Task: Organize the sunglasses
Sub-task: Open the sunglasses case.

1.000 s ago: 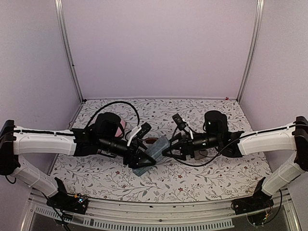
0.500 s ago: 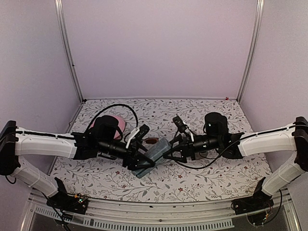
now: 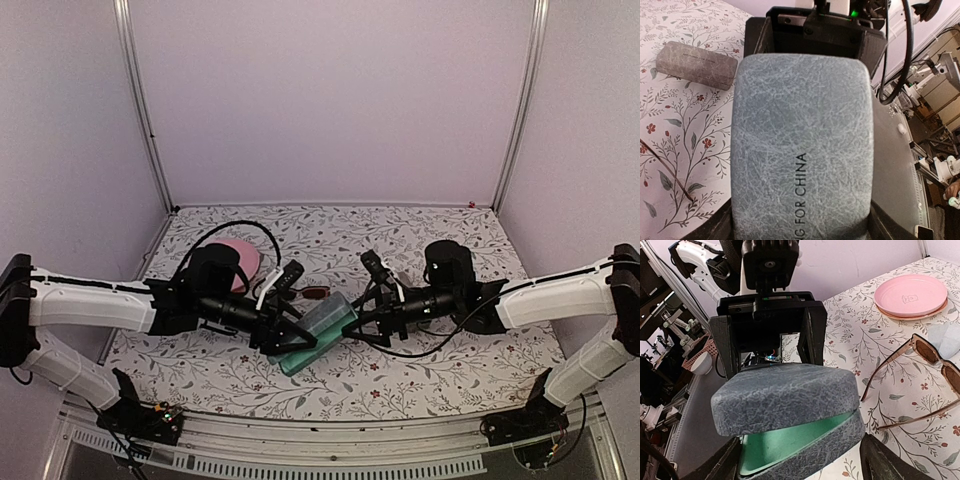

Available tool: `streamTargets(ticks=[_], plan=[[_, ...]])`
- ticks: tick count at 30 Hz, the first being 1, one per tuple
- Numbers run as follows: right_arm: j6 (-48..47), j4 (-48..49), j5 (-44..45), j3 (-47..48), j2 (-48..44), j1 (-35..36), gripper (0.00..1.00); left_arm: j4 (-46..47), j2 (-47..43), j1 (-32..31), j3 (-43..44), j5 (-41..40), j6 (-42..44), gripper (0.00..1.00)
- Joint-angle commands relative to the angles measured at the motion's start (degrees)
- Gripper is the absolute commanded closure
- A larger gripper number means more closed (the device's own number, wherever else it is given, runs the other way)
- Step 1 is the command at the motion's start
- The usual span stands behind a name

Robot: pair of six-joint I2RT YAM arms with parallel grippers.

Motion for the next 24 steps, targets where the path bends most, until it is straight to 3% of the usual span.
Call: streamTargets(ticks=[1, 24], plan=[[-0.73, -5.98, 8.22, -2.18, 2.15, -2.33, 0.19, 9.11, -4.52, -0.66, 0.15, 9.22, 0.51, 1.00], [-1.21, -6.79, 12.69, -4.68, 4.56, -2.28, 0.18, 13.77, -4.00, -0.13, -1.24, 11.12, -2.74, 1.00]])
